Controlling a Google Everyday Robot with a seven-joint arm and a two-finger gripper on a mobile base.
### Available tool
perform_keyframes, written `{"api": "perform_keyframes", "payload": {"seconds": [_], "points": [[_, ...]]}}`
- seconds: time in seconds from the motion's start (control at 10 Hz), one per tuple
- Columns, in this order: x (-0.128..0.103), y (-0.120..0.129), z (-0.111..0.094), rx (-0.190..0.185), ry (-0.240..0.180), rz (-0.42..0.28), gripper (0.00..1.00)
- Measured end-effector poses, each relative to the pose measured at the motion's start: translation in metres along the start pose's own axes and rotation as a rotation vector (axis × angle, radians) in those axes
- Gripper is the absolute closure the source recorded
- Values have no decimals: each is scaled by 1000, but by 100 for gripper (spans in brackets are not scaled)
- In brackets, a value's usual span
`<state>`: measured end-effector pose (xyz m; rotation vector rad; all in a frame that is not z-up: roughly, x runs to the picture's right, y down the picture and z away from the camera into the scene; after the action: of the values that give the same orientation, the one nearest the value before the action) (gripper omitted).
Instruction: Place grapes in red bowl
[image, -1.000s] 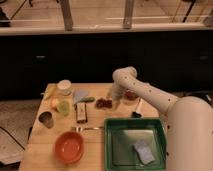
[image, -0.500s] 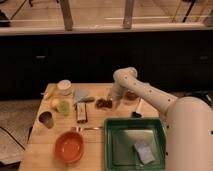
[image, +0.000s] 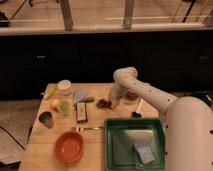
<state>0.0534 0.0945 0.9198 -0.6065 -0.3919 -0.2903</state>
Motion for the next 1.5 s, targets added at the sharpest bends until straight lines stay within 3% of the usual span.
{"api": "perform_keyframes", "payload": {"seconds": [0.3,0.6,0.9,1.2,1.3,1.5], "points": [[0,0,-30,23,9,-10,91],[1,2,-39,31,16,-30,98],[4,5,-53,37,24,-55,96],[5,6,-53,34,23,-55,73],[9,8,-44,31,24,-60,64],[12,11,-41,33,27,-69,65]]}}
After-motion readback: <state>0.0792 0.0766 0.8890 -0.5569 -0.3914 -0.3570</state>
